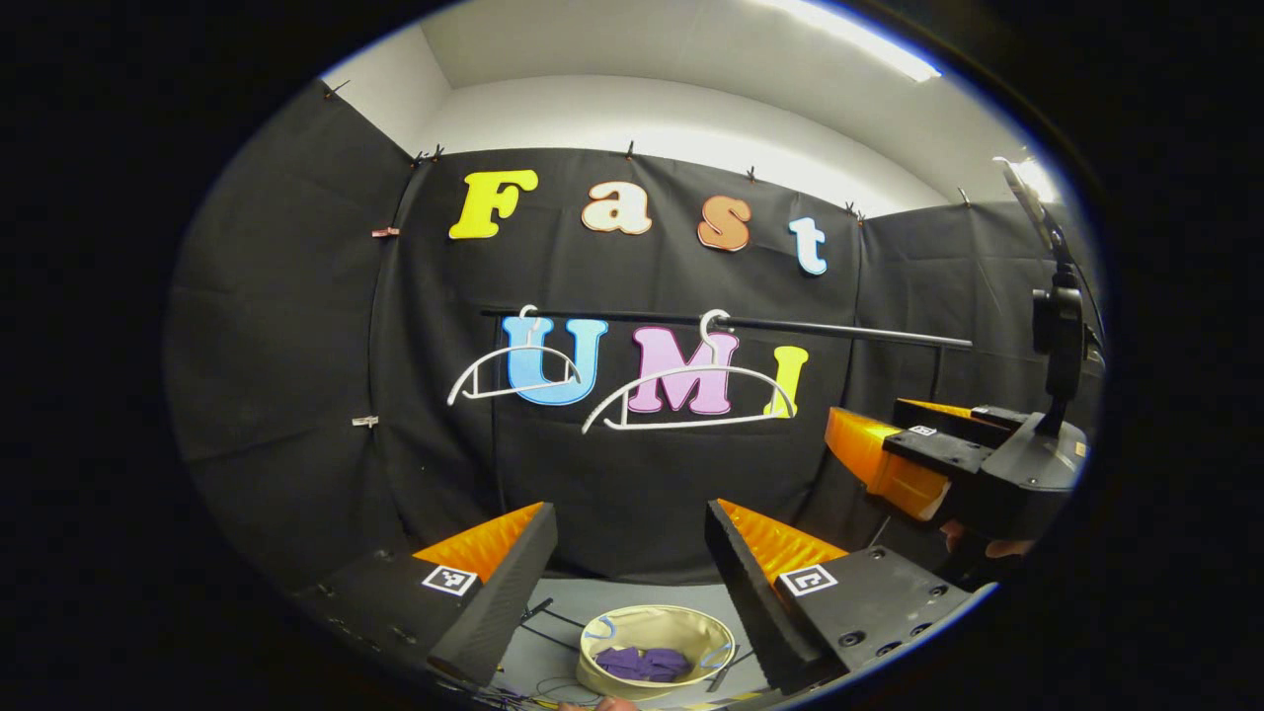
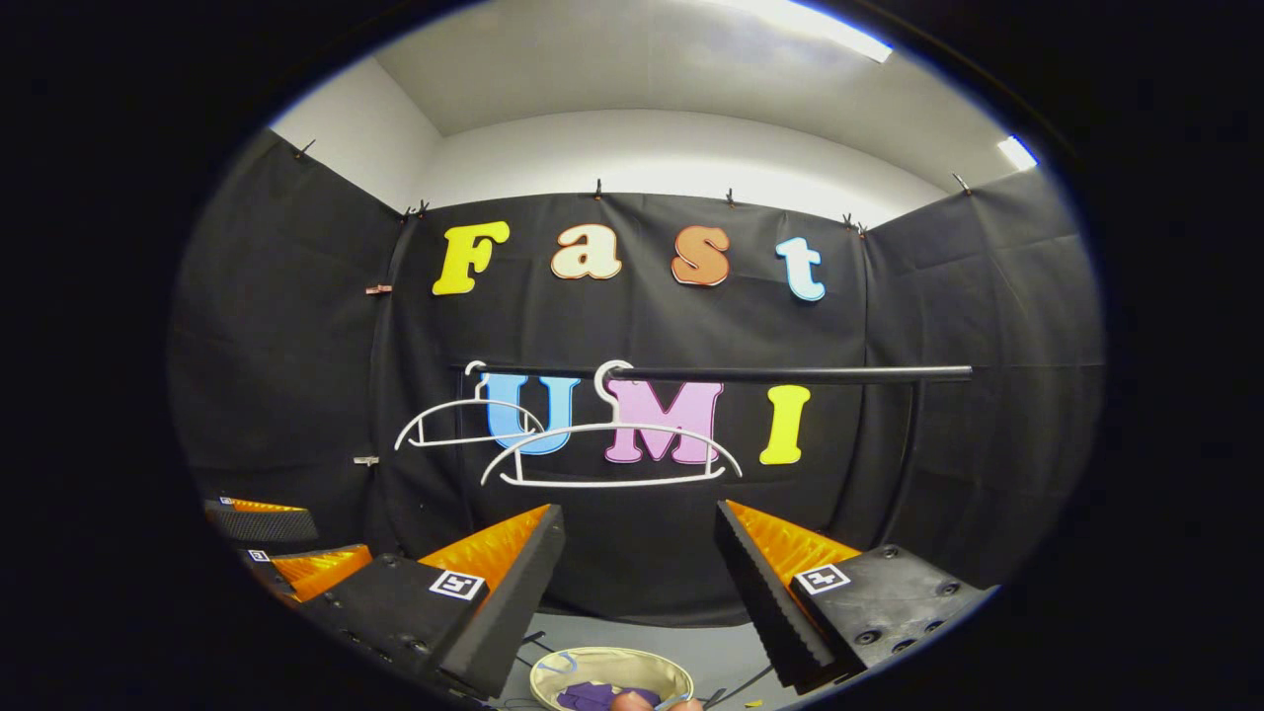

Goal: Grasp the clothes on the hanger with both hands and then place them into the laundry hamper below.

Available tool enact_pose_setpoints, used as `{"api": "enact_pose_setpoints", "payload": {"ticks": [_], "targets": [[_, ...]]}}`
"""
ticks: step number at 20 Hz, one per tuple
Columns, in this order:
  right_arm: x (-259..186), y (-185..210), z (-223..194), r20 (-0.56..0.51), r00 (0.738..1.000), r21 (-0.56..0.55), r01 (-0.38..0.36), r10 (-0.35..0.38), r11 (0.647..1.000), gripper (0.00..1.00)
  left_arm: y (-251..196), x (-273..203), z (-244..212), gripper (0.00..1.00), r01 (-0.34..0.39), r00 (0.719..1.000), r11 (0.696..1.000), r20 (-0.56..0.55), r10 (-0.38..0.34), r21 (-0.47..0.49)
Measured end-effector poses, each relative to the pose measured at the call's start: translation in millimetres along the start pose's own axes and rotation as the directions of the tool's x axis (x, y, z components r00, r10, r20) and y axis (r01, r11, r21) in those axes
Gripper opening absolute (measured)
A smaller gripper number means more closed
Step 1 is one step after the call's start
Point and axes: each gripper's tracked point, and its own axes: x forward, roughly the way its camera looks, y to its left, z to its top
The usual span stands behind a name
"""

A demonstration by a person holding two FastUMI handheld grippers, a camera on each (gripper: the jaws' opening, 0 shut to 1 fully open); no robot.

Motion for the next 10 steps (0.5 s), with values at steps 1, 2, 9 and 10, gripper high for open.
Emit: {"api": "enact_pose_setpoints", "payload": {"ticks": [1,2,9,10], "targets": [[0.4,0.7,-0.2,0.0,1.0,0.002,-0.002,0.002,1.0,0.98,-0.2,-0.5,-0.9,0.95,0.0,1.0,1.0,-0.002,0.0,0.001],[0.4,1.7,0.1,0.001,1.0,0.006,-0.003,0.003,1.0,0.98,-0.6,-0.6,-1.0,0.95,0.0,1.0,1.0,-0.003,0.0,0.002],[-2.1,-0.7,-5.1,-0.002,1.0,-0.004,-0.005,0.005,1.0,0.98,-4.3,-0.3,-1.6,0.95,0.003,1.0,1.0,-0.007,-0.003,-0.005],[-1.6,-1.2,-5.9,-0.006,1.0,-0.001,-0.004,0.004,1.0,0.93,-3.9,-0.4,-0.9,0.95,0.001,1.0,1.0,-0.009,-0.001,-0.002]]}}
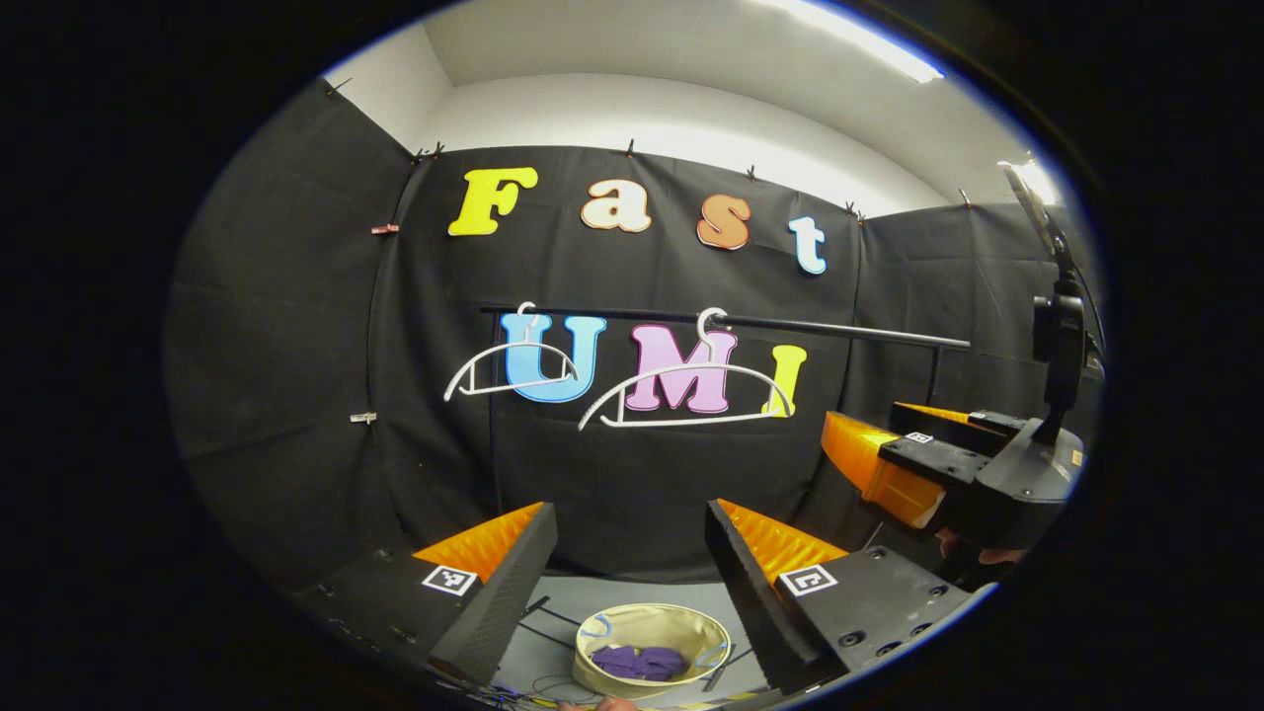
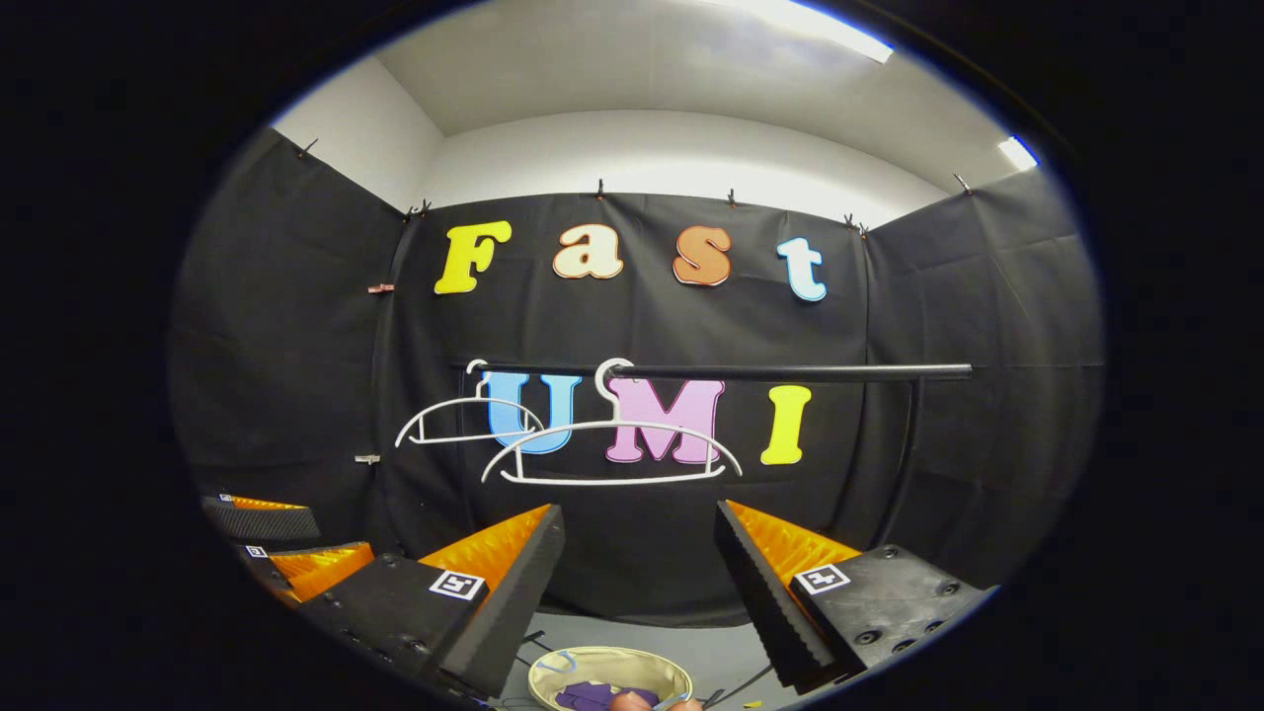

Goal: Grasp the clothes on the hanger with both hands and then place them into the laundry hamper below.

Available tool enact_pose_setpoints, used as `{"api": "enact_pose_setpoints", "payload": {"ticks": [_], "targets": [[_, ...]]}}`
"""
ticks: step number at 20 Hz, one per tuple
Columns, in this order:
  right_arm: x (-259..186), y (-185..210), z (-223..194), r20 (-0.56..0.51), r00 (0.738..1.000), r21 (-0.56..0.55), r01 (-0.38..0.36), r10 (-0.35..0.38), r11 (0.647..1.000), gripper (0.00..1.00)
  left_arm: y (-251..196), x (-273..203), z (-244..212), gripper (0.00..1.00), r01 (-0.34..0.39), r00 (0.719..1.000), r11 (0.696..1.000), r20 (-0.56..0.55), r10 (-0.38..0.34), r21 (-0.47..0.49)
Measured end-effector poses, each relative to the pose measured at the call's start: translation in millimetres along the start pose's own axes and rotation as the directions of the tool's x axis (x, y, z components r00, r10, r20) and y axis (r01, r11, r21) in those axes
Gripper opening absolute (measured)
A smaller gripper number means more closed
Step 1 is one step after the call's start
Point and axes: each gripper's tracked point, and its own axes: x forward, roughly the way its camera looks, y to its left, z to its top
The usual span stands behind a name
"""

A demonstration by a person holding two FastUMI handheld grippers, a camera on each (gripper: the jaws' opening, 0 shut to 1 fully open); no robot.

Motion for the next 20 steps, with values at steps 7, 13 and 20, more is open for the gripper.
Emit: {"api": "enact_pose_setpoints", "payload": {"ticks": [7,13,20], "targets": [[2.3,-0.1,-2.4,-0.003,1.0,0.004,0.0,0.0,1.0,0.98,1.3,0.9,0.4,0.95,-0.007,1.0,1.0,0.004,0.007,-0.006],[6.5,1.4,-3.1,-0.005,1.0,0.004,-0.009,0.009,1.0,0.98,1.8,3.7,2.2,0.95,-0.013,1.0,1.0,0.005,0.013,-0.009],[10.5,-0.1,-2.8,-0.004,1.0,0.005,-0.011,0.011,1.0,0.98,-3.7,5.4,4.7,0.95,-0.008,1.0,1.0,0.008,0.008,-0.005]]}}
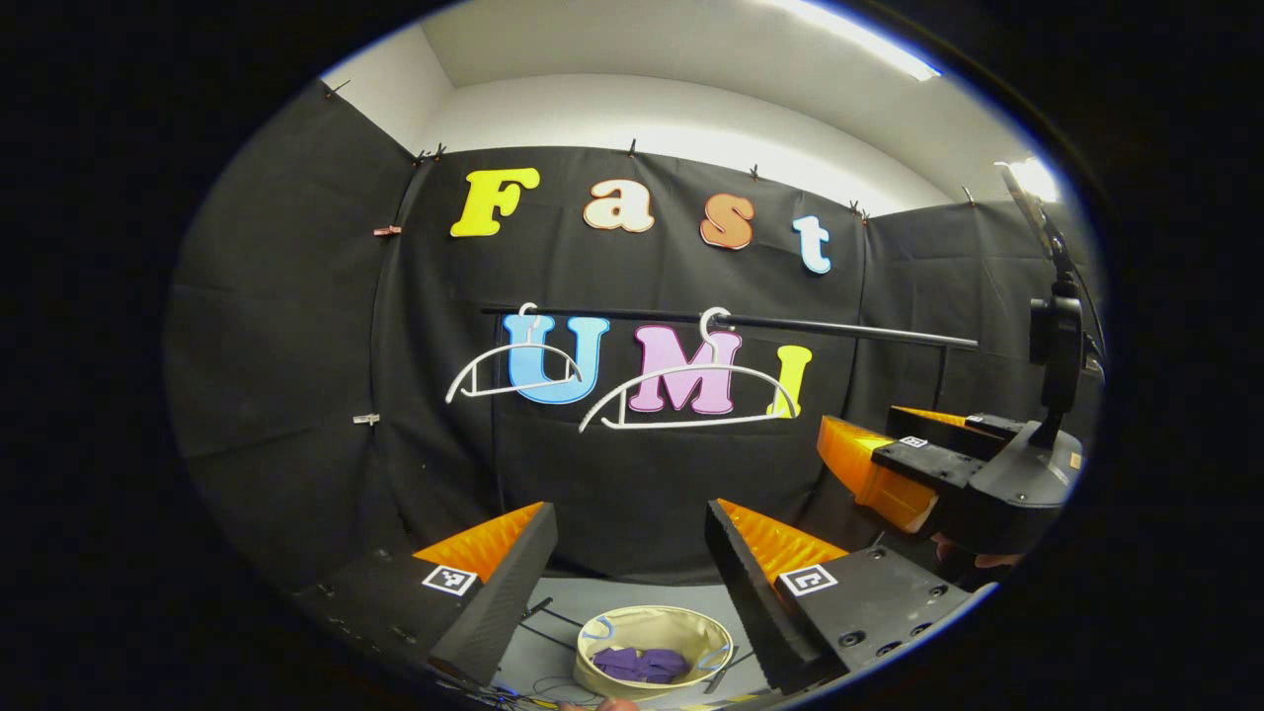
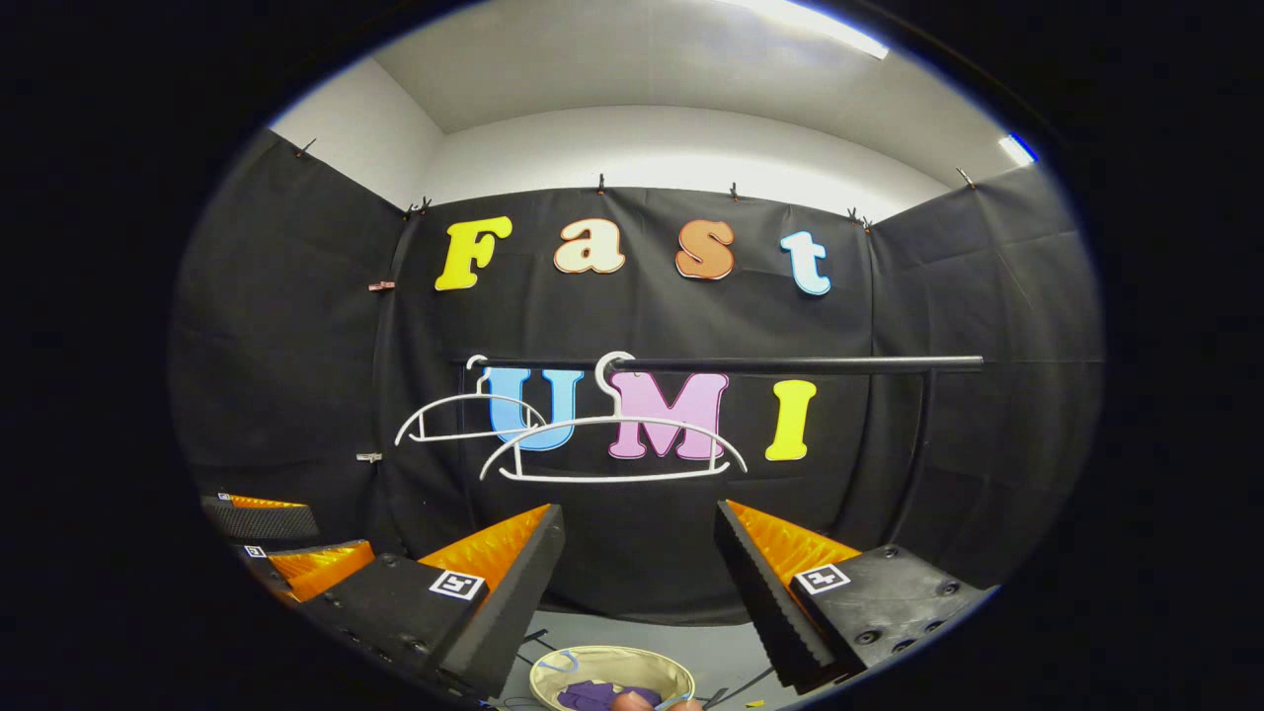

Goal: Grasp the clothes on the hanger with both hands and then place them into the laundry hamper below.

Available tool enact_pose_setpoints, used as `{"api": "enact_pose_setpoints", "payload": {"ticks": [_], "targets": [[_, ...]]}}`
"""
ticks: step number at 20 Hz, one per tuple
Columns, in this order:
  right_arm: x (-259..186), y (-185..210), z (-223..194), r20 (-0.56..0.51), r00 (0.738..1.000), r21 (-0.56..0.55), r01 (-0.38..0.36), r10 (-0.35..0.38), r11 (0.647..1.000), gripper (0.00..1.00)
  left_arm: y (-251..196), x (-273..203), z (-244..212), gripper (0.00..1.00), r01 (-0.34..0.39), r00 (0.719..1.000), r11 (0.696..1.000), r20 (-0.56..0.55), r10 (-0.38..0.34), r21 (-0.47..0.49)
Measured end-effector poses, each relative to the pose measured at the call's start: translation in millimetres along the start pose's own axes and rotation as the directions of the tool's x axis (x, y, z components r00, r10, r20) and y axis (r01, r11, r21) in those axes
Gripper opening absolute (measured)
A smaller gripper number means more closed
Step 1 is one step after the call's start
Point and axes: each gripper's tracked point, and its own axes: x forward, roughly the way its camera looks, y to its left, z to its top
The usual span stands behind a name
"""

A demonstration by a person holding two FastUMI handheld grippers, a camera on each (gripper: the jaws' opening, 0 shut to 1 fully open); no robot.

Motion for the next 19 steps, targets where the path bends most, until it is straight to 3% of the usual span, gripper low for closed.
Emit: {"api": "enact_pose_setpoints", "payload": {"ticks": [19], "targets": [[-3.5,-9.4,-6.7,-0.011,1.0,-0.011,0.016,-0.016,1.0,0.98,-10.2,0.9,-3.5,0.92,0.023,1.0,1.0,-0.013,-0.023,0.016]]}}
